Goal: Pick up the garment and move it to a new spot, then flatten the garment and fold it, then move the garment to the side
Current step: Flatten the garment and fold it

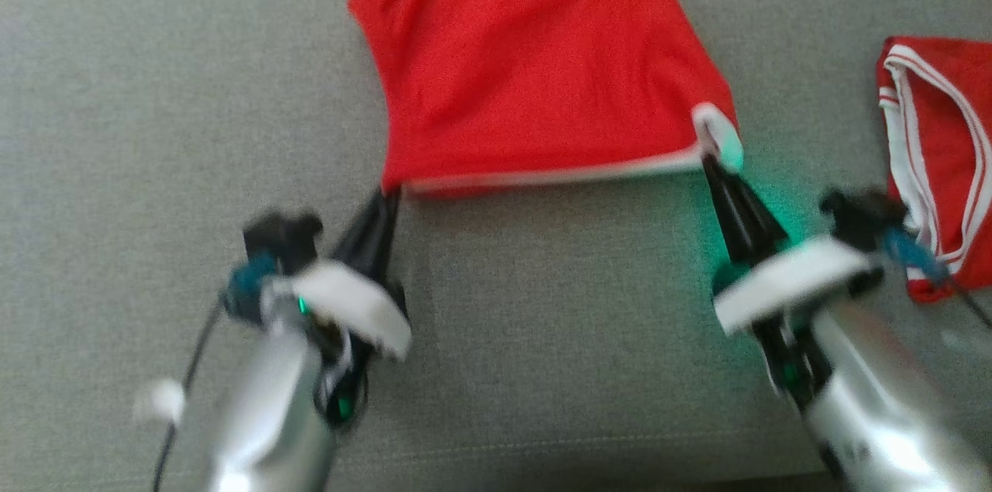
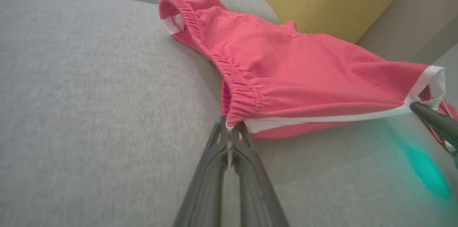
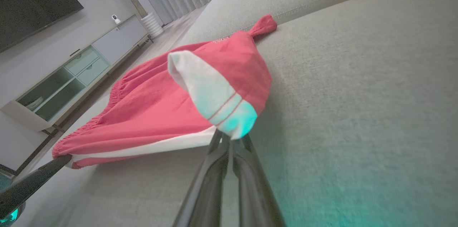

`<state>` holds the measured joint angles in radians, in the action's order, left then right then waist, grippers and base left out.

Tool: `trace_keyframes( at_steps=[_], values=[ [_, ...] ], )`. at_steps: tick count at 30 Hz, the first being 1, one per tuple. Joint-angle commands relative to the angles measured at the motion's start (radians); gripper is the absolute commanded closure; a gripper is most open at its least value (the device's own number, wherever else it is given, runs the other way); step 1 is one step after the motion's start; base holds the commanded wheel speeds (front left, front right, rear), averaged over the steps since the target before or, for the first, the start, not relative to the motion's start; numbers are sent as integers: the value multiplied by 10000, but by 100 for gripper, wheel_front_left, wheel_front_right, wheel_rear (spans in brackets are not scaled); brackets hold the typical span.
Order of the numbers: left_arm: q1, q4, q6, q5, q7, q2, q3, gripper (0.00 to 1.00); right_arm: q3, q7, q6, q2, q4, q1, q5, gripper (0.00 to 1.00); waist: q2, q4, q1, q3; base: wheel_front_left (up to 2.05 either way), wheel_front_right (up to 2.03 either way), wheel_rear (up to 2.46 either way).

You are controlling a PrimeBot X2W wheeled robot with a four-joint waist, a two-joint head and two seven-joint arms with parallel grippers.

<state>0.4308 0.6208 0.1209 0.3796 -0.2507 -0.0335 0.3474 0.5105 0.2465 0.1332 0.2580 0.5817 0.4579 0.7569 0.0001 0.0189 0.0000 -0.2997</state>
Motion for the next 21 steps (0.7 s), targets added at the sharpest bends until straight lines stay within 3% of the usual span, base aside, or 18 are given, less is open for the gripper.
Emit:
trace_keyframes(
  at_steps=[1,7,12,16,21],
  values=[
    [-511,-649,-313,-95,-110,-556,-628,100,-528,149,-25,429,-508,-824,-340,100,-1,-62,0,215,0,0,0],
    [-3064,-3037,-840,-240,-77,-601,-720,100,-2371,49,-25,268,-2792,-3736,-1613,100,-1,-274,0,792,0,0,0],
    [-4351,-4742,-1263,-257,394,-646,-551,100,-3707,-1098,-25,-320,-4932,-5601,-2426,100,-1,-361,0,1069,0,0,0],
    [-4767,-5656,-1344,-234,893,-709,-353,100,-4353,-2078,-25,-739,-6183,-6260,-2808,100,-1,-401,0,1127,0,0,0],
    [-4671,-6030,-1287,-122,1376,-785,-241,100,-4660,-3020,-25,-925,-6828,-6062,-2899,100,-1,-469,0,1060,0,0,0]
  ],
)
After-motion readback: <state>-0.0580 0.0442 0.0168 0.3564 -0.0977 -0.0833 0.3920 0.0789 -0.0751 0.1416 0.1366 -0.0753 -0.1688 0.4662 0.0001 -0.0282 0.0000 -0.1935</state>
